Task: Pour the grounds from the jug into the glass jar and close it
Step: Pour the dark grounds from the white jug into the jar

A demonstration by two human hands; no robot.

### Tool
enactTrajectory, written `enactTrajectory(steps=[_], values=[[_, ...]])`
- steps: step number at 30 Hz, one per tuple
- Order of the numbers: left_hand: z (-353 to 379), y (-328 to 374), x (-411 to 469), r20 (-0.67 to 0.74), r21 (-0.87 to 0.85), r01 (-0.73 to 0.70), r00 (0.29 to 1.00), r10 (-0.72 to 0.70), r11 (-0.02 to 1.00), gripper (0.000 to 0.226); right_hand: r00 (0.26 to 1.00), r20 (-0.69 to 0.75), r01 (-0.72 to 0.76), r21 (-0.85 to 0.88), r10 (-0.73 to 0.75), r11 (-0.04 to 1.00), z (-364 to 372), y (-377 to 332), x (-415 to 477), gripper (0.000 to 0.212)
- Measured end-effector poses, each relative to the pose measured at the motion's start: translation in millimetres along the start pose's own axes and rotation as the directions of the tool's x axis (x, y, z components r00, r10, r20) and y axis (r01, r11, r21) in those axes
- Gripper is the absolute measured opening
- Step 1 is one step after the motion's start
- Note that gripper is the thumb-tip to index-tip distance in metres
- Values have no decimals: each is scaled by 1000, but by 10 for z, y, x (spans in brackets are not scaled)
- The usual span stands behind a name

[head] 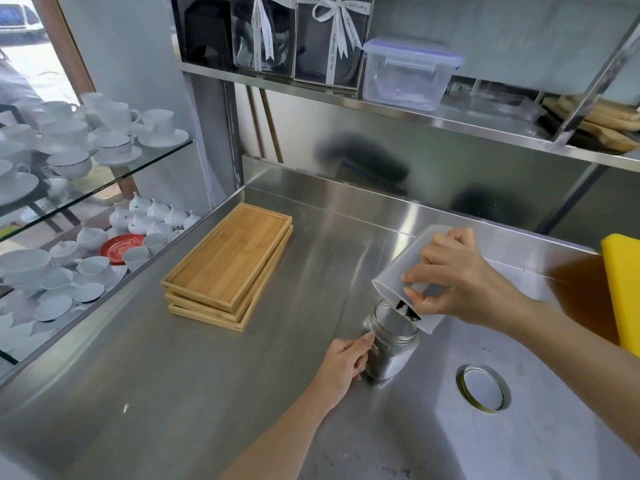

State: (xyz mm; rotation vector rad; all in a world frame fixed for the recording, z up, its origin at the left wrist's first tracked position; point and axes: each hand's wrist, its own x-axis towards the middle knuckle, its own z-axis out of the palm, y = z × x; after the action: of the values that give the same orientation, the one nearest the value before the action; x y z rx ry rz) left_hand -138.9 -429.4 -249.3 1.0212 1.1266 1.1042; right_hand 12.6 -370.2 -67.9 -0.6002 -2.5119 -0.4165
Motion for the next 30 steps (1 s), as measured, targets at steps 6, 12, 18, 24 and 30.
enactTrajectory(steps=[6, 12, 18, 24, 30], values=[[1, 31, 4, 3, -2, -2, 1000, 2, 1000, 54, 1000, -20, 9, 2, -9, 1000, -9, 11, 21, 23], [0, 17, -18, 7, -7, -3, 1000, 4, 1000, 55, 1000, -9, -18, 16, 18, 1000, 18, 19, -30, 24], [-2, 23, -9, 10, -9, 9, 1000, -9, 1000, 55, 999, 35, -27, -12, 27, 1000, 65, 33, 12, 26], [8, 44, -22, -5, -5, 22, 1000, -22, 1000, 59, 1000, 1, 10, -25, -10, 1000, 60, 0, 13, 27], [11, 52, -25, 0, -18, 24, 1000, -24, 1000, 57, 1000, -16, -7, -17, 7, 1000, 17, 45, 16, 24]])
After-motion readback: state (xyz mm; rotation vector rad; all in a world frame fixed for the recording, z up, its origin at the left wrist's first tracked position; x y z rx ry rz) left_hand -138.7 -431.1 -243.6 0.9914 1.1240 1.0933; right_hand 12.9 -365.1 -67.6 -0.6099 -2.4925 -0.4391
